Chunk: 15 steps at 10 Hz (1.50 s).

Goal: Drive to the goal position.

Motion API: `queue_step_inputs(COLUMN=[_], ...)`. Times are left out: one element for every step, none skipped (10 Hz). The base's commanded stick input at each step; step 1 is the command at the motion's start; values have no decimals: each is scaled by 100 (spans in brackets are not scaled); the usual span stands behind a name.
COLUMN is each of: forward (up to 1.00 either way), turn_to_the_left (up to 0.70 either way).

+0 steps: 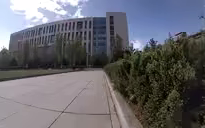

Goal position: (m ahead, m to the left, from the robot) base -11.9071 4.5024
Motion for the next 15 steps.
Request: queue_step_inputs(forward=[4, 4, 5, 4, 4, 4, 4, 5, 4, 4, 4, 5, 4, 4, 4], turn_to_the_left=[0, 0, 0, 0, 0, 0, 0, 0, 0, 0, 0, 0, 0, 0, 0])
